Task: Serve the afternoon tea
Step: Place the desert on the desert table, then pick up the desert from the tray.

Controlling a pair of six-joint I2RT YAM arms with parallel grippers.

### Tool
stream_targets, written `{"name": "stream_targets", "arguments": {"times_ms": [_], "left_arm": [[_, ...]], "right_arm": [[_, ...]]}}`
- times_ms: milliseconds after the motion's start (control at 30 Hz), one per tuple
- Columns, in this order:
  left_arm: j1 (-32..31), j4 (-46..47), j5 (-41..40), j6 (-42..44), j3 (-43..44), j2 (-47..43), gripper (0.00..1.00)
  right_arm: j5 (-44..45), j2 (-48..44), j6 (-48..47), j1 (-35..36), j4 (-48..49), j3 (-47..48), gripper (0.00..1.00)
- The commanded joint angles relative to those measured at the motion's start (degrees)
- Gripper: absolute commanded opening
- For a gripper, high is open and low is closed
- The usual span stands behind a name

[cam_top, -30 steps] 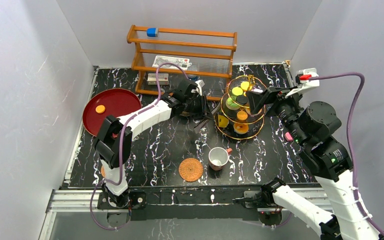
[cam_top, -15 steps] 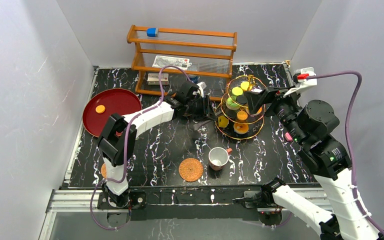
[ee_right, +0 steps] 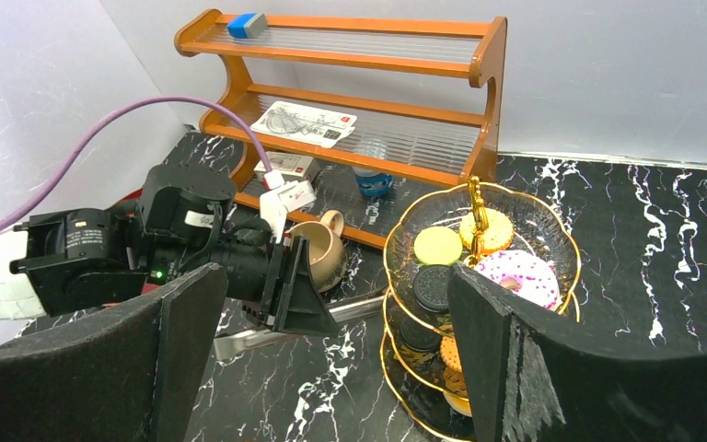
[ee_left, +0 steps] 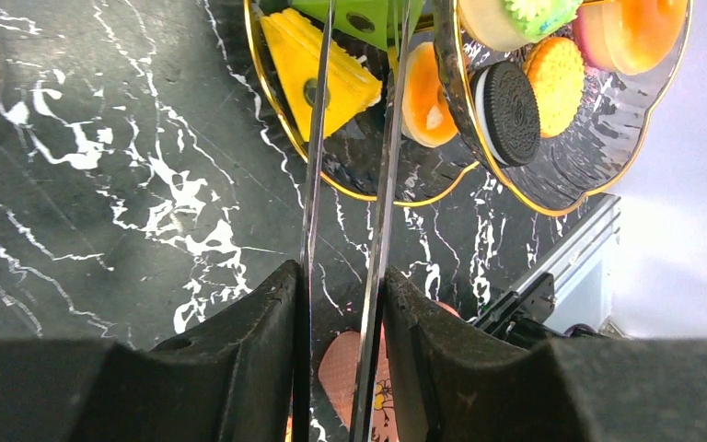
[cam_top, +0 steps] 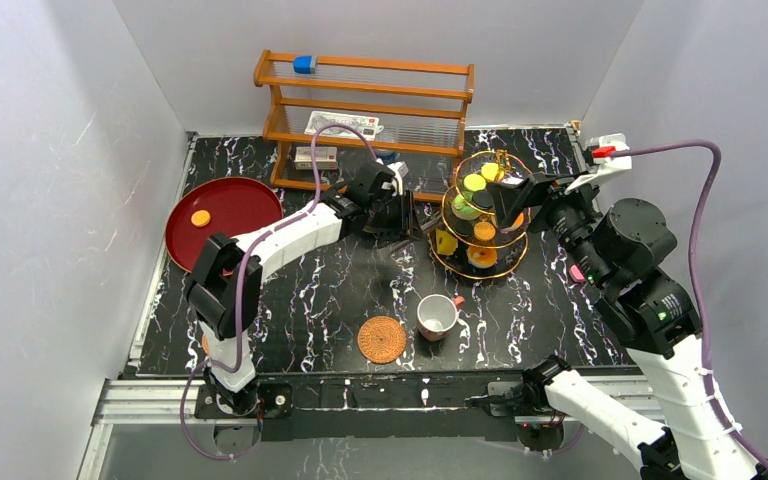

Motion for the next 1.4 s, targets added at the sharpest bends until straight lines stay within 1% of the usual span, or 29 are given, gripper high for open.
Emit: {"name": "stream_targets", "arguments": {"times_ms": [0,300,533,733,767,933,1100,1367], "left_arm": [[-0.2,-2.4,-4.0,2.7,1.5,-5.0,0.35],[-0.2,-3.8,-3.8,3.6,3.7,-4.0,0.36],[-0.2,-8.3,-8.3,6.7,7.1,-4.6,0.36],[-0.1,-12.0,-15.2,9.9,7.1,-7.3,0.36],[-0.1,-12.8,-17.5,10.6,7.3,-7.6,0.36],[0.0,-18.6,-24.3,13.7,9.9,-8.1,0.36],[0.0,-22.2,-31.2,16.0,11.4,-9.4,0.36],[0.8,-26.8,-43.4,19.3,11.1,-12.4,0.42]], "right_arm": [[-0.3,-0.5,-0.1,0.1,1.6,0.7,0.99],[-0.5,-0.6,0.0,0.2,2.2,0.2,0.99],[-0.9,-0.8,0.3,0.2,3.0,-0.2,0.99],[-1.2,-1.0,0.6,0.2,2.8,-1.7,0.99],[-1.2,-1.0,0.6,0.2,2.8,-1.7,0.99],[-1.0,-1.2,0.6,0.2,3.3,-2.1,0.99],[-1.7,-1.0,0.8,0.2,4.2,-3.0,0.99],[-1.7,-1.0,0.8,0.2,4.7,-3.5,0.99]]}}
